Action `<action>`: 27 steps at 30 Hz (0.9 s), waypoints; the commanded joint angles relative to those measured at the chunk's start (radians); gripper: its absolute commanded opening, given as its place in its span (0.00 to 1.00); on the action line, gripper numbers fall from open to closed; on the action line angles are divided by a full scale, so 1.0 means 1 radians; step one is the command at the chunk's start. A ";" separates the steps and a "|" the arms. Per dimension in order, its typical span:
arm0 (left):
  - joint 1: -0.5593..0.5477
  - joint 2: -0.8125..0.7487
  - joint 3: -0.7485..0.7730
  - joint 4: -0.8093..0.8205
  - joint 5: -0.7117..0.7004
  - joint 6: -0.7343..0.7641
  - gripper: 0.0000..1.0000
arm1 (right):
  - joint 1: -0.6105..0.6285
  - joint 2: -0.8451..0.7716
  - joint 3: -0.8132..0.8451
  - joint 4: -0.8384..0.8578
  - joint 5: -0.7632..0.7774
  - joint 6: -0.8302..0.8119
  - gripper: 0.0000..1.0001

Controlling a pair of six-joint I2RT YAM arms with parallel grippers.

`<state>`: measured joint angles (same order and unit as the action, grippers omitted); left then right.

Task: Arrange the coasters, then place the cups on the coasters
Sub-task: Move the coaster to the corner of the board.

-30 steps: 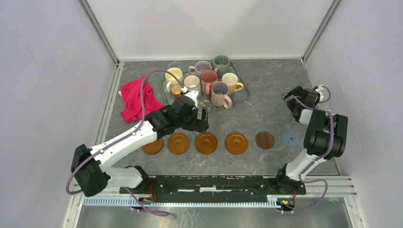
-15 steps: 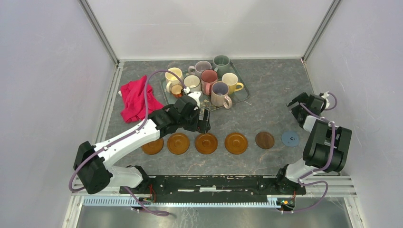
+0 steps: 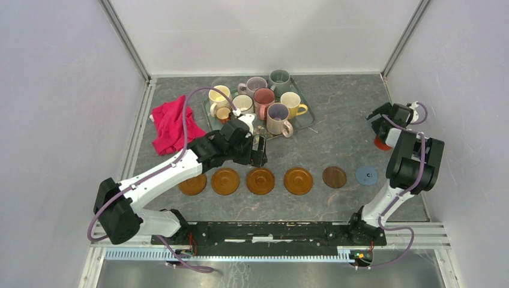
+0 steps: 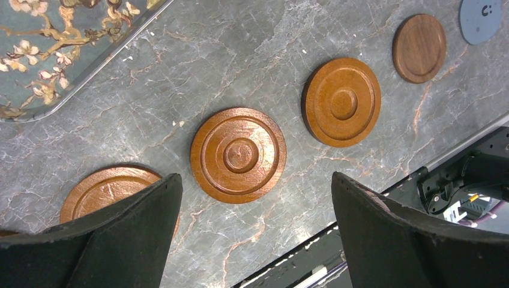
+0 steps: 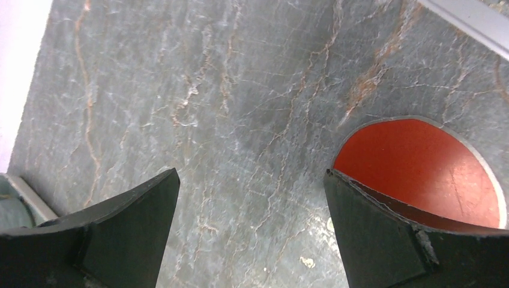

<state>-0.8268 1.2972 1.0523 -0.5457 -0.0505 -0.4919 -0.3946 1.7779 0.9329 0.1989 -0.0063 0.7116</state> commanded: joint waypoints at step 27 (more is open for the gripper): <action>0.000 -0.005 0.062 -0.009 0.001 -0.027 1.00 | -0.068 -0.046 -0.156 0.043 0.159 0.111 0.98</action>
<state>-0.8268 1.2976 1.0744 -0.5533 -0.0505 -0.4919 -0.4515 1.7626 0.8375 0.2852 0.1070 0.7963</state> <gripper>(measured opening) 0.994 0.982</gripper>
